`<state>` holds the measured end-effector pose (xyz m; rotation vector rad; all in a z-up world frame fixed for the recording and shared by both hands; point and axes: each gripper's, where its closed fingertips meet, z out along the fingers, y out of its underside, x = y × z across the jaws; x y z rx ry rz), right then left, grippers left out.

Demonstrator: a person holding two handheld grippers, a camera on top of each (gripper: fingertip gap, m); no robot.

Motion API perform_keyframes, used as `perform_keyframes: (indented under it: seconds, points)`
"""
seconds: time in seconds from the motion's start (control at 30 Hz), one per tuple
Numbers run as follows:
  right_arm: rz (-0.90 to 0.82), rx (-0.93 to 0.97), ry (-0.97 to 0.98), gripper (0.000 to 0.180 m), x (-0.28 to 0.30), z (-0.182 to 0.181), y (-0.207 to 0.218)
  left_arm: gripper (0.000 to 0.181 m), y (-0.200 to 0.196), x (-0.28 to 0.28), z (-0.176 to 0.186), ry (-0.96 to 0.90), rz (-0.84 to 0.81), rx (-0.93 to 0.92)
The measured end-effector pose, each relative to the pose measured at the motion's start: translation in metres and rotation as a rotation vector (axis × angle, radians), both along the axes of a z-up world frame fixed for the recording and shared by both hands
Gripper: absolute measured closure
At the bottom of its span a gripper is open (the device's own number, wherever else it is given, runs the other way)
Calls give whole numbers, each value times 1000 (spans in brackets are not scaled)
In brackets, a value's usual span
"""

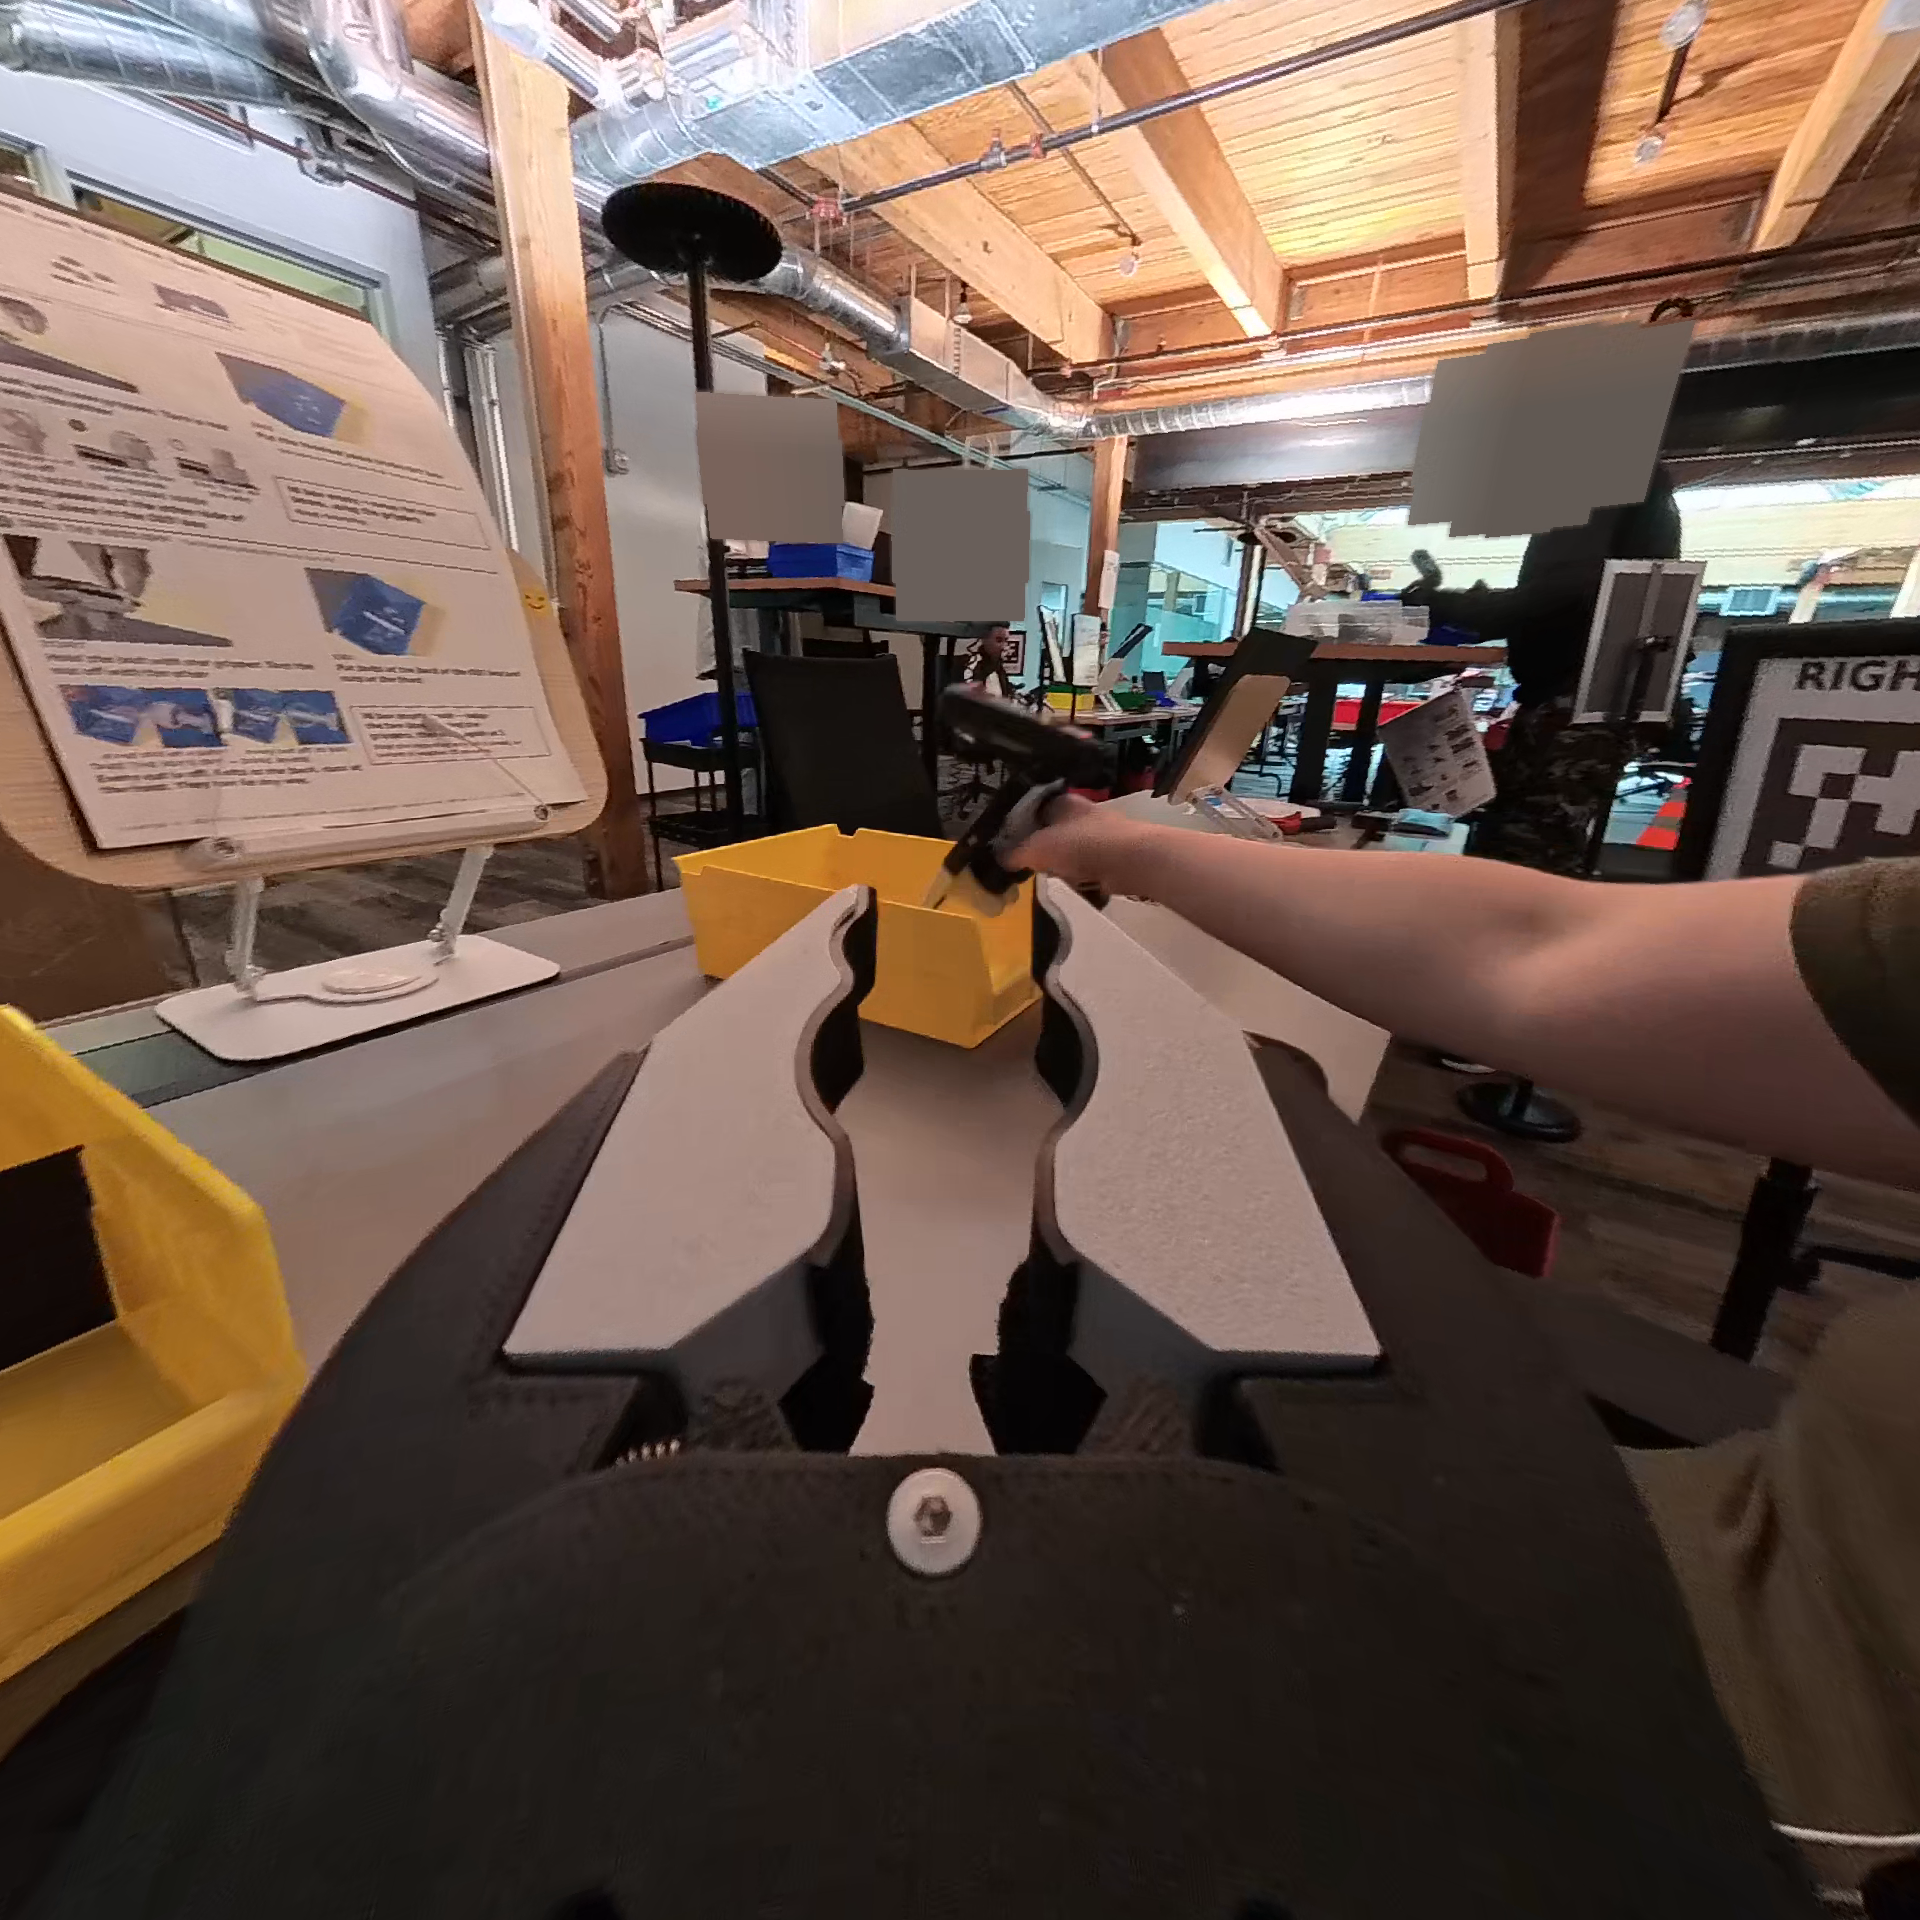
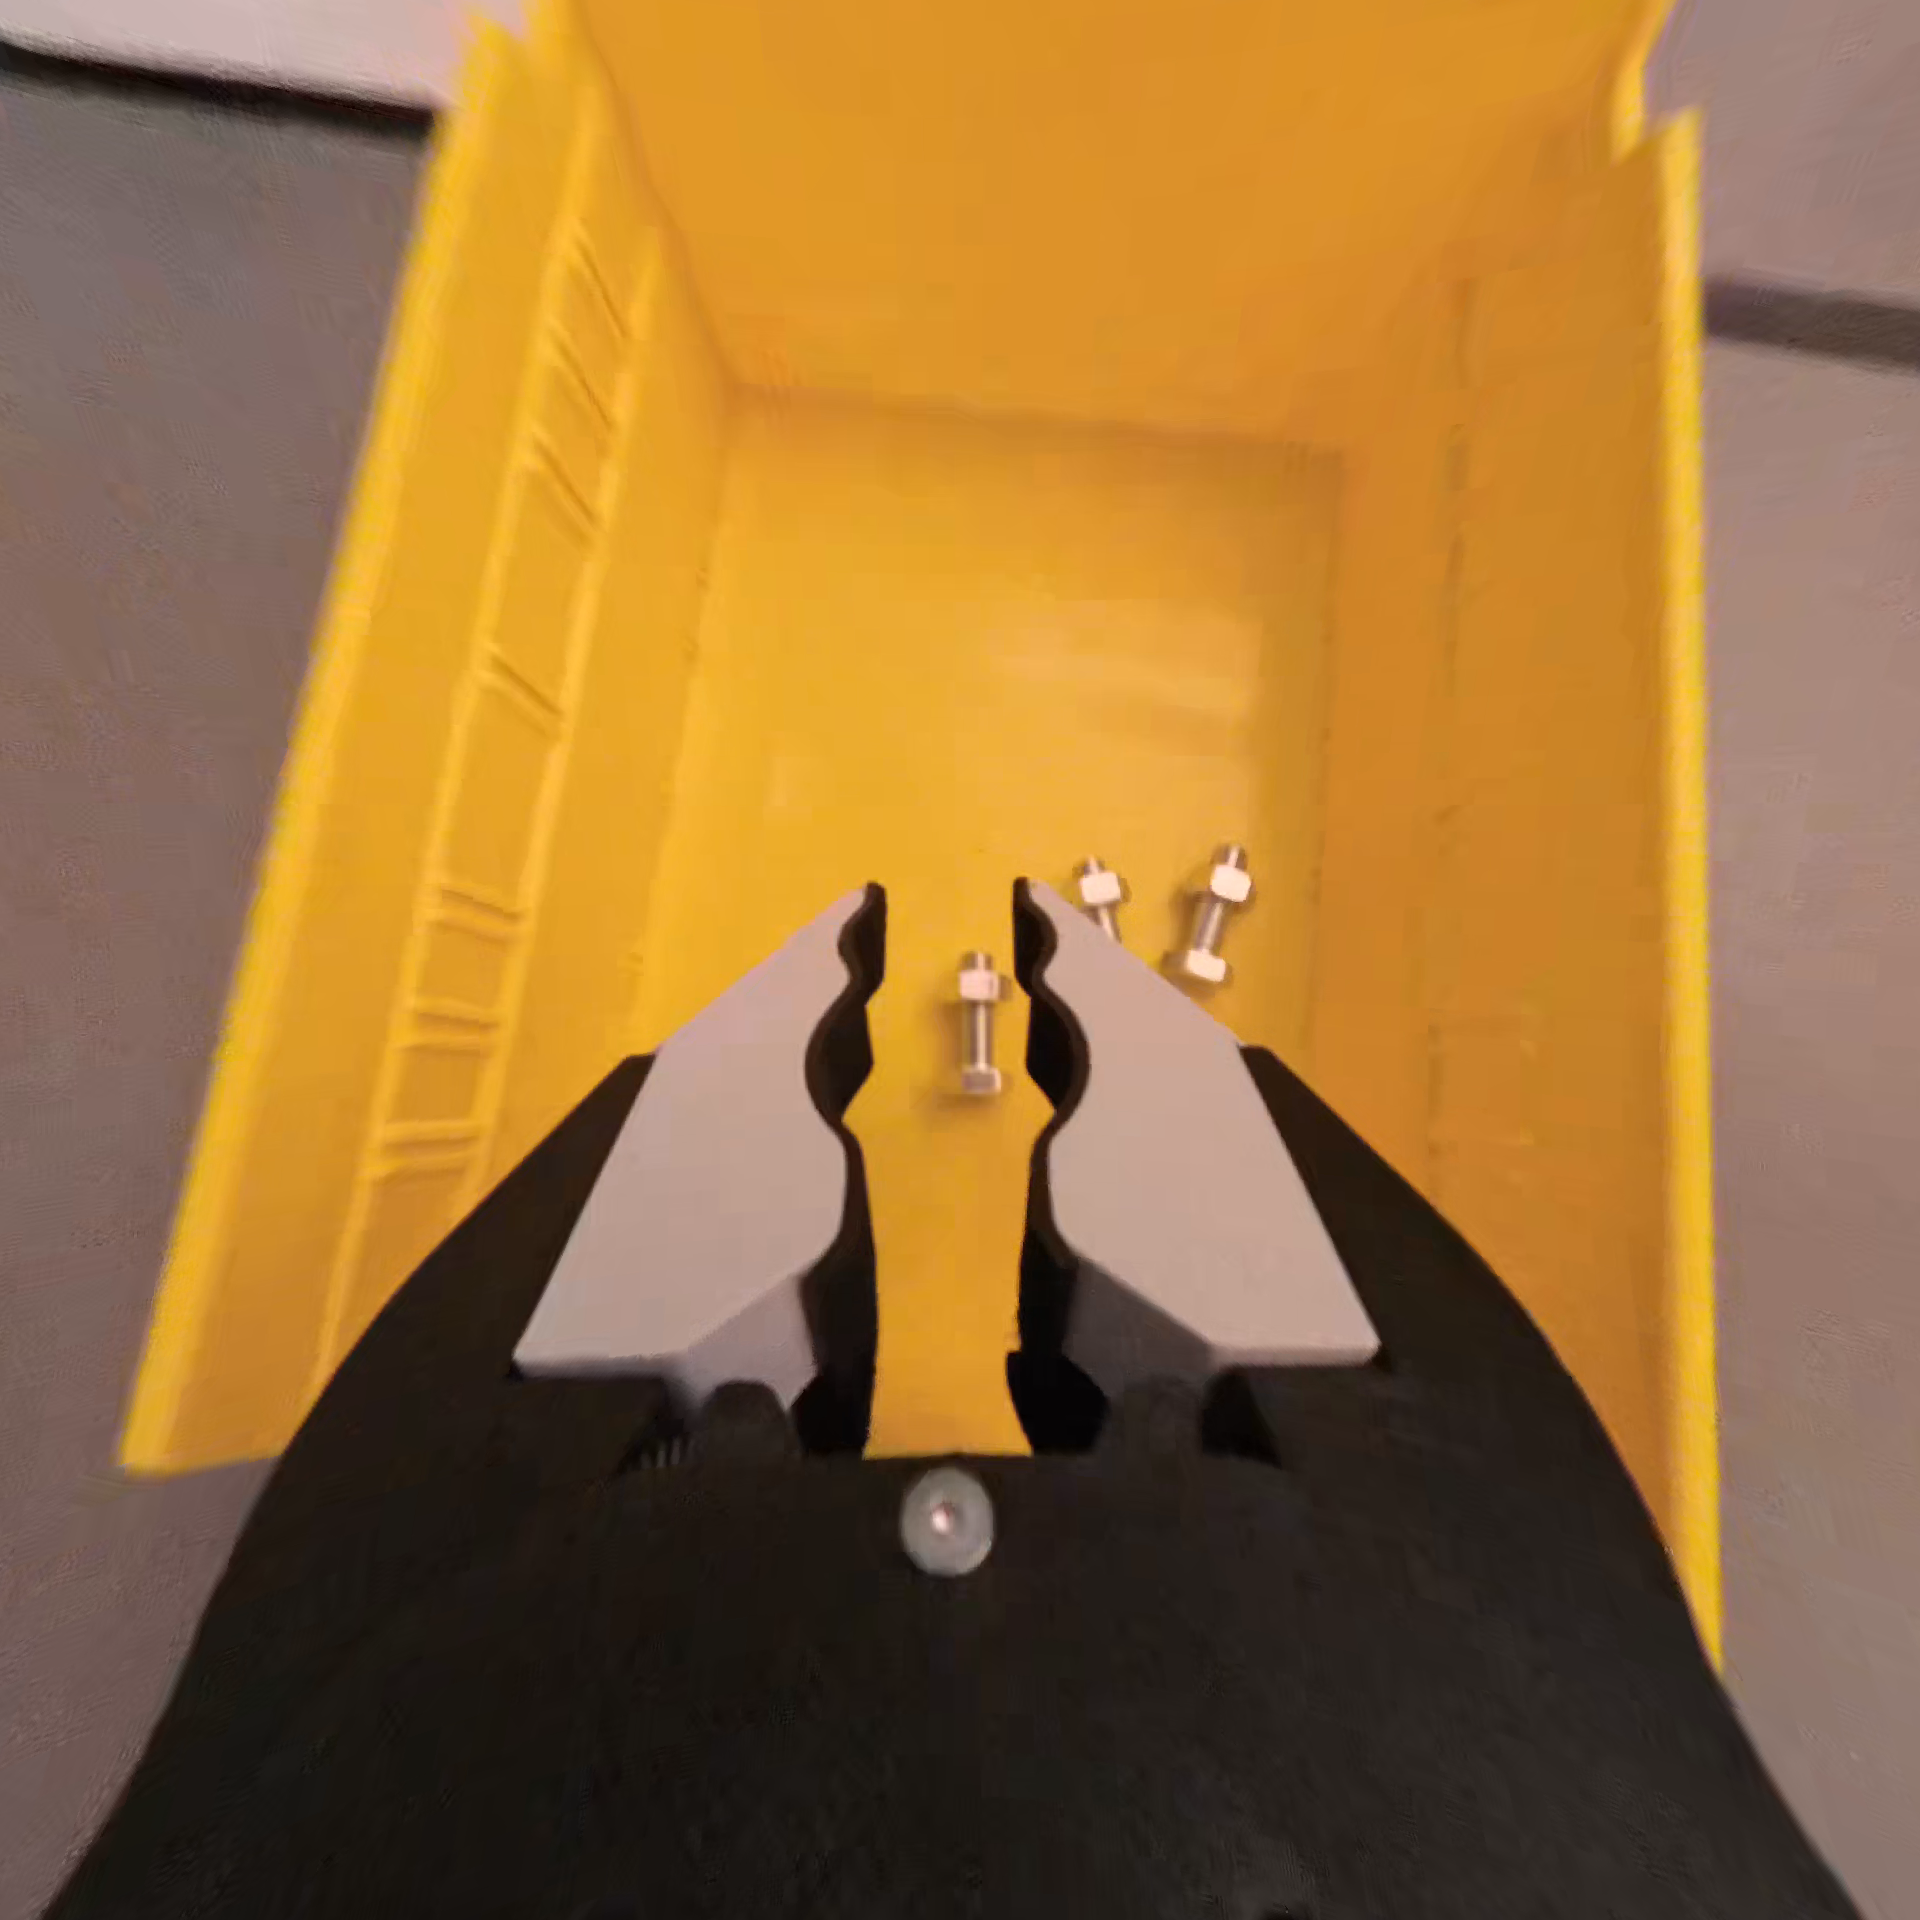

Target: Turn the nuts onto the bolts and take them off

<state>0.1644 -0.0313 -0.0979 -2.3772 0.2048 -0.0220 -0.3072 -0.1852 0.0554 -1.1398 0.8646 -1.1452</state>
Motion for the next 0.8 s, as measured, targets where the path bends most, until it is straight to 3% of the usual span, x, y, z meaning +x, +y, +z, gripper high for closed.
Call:
perform_keyframes:
  seconds: [0.03,0.13,0.23,0.37,0.57,0.8]
  points:
    - [16,117,-5,152,-5,21,1,153,2,-3,-1,2,17,1]
    - [33,485,-80,142,-21,91,-15,154,16,-14,-8,15,84,-10]
    - [33,829,-173,126,-52,148,-62,154,34,-26,-18,36,147,-53]
    - [33,1117,-315,127,-86,181,-128,154,55,-49,-25,34,262,-66]
    - [92,1185,-362,122,-98,178,-158,153,101,-76,-61,138,457,-140]
    - [174,1195,-308,120,-117,166,-141,149,153,-93,-66,342,596,-129]
